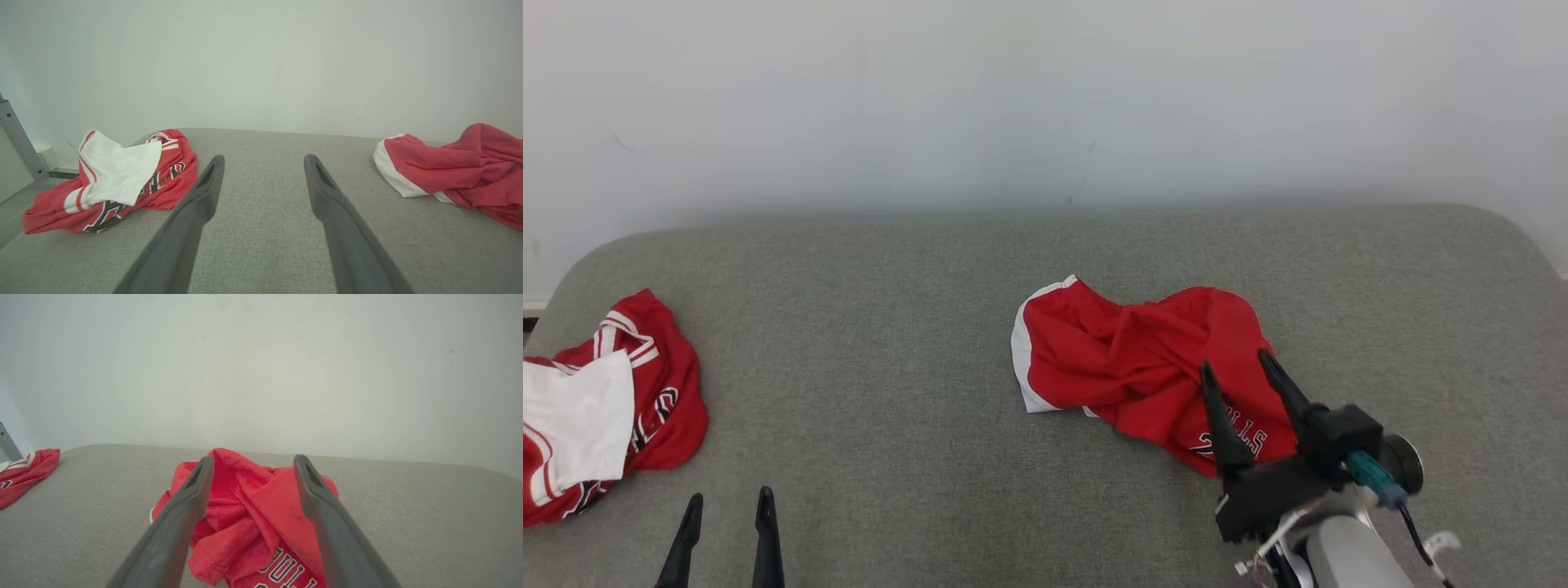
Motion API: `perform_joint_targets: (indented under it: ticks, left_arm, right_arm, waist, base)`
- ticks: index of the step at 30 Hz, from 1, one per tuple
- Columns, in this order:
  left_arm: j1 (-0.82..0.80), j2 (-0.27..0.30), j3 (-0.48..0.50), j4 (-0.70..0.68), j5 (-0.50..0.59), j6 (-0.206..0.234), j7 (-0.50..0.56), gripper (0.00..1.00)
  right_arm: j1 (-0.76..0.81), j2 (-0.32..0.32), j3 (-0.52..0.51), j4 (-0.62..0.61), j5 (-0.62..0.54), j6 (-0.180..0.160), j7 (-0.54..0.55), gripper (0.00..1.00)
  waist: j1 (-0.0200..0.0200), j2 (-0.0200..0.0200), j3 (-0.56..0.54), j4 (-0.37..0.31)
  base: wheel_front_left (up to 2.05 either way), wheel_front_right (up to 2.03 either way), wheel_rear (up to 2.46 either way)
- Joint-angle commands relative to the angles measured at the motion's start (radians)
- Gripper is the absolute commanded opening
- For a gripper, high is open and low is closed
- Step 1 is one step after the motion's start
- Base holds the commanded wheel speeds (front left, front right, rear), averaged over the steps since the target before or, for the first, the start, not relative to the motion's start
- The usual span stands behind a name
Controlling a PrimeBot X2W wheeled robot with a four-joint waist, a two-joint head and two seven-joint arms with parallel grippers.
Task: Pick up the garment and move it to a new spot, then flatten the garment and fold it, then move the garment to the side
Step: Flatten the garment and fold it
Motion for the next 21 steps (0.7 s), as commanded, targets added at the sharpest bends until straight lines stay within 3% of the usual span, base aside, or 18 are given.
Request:
perform_joint_targets:
  ticks: [1, 13, 21]
  left_arm:
    - [-0.012, -0.004, 0.001, 0.002, 0.004, 0.001, -0.004, 1.00]
    - [-0.067, -0.024, -0.054, 0.017, -0.007, 0.001, -0.004, 1.00]
    - [-0.122, -0.035, -0.088, 0.035, -0.030, 0.001, -0.004, 1.00]
  right_arm:
    - [-0.028, -0.003, 0.007, 0.024, -0.004, -0.002, 0.001, 1.00]
    - [-0.482, -0.086, 0.135, 0.338, 0.052, -0.002, 0.141, 1.00]
    - [-0.674, -0.107, 0.241, 0.518, 0.116, -0.002, 0.249, 1.00]
  waist:
    - [0.0000, -0.0001, 0.008, 0.009]
    - [0.0000, -0.0001, 0.094, 0.102]
    - [0.0000, -0.0001, 0.162, 0.157]
  base:
    - [0.00, 0.00, 0.00]
    - [0.00, 0.00, 0.00]
    - [0.00, 0.00, 0.00]
